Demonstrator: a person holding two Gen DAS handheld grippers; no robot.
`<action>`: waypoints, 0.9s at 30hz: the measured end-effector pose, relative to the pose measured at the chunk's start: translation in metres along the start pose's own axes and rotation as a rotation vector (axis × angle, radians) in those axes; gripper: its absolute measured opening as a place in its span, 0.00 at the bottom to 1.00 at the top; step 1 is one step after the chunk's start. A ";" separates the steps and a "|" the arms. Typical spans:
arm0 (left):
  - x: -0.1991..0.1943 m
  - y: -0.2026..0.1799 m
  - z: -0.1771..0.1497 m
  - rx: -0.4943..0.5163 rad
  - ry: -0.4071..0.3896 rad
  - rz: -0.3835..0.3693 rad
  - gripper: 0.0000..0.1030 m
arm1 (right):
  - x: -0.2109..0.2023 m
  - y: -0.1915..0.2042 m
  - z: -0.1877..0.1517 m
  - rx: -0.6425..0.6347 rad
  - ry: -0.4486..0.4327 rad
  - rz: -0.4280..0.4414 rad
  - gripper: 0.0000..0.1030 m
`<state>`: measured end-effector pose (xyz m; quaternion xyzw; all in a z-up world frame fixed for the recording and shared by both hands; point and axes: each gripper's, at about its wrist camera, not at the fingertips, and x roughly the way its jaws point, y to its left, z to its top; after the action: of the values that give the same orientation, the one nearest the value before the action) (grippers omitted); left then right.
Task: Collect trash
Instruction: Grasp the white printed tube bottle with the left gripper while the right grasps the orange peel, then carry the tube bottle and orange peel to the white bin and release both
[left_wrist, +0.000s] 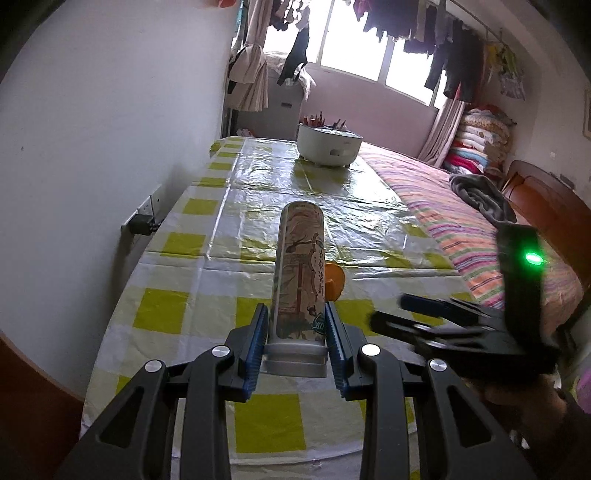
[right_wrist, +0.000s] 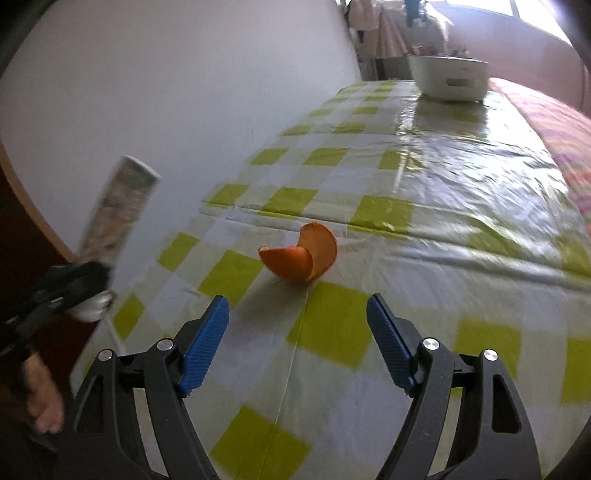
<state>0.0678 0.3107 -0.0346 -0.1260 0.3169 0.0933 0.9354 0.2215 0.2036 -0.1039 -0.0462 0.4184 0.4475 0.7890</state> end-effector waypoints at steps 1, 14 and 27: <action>-0.001 0.000 0.000 0.000 -0.002 -0.001 0.29 | 0.009 -0.002 0.004 -0.019 0.014 -0.015 0.74; -0.014 0.006 0.003 -0.020 -0.032 -0.034 0.29 | 0.064 0.003 0.039 -0.112 0.107 -0.118 0.69; -0.013 0.000 0.001 -0.008 -0.013 -0.049 0.29 | 0.038 0.033 0.014 -0.225 0.088 -0.131 0.26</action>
<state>0.0589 0.3096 -0.0258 -0.1369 0.3073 0.0723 0.9389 0.2156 0.2548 -0.1115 -0.1812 0.3956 0.4366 0.7874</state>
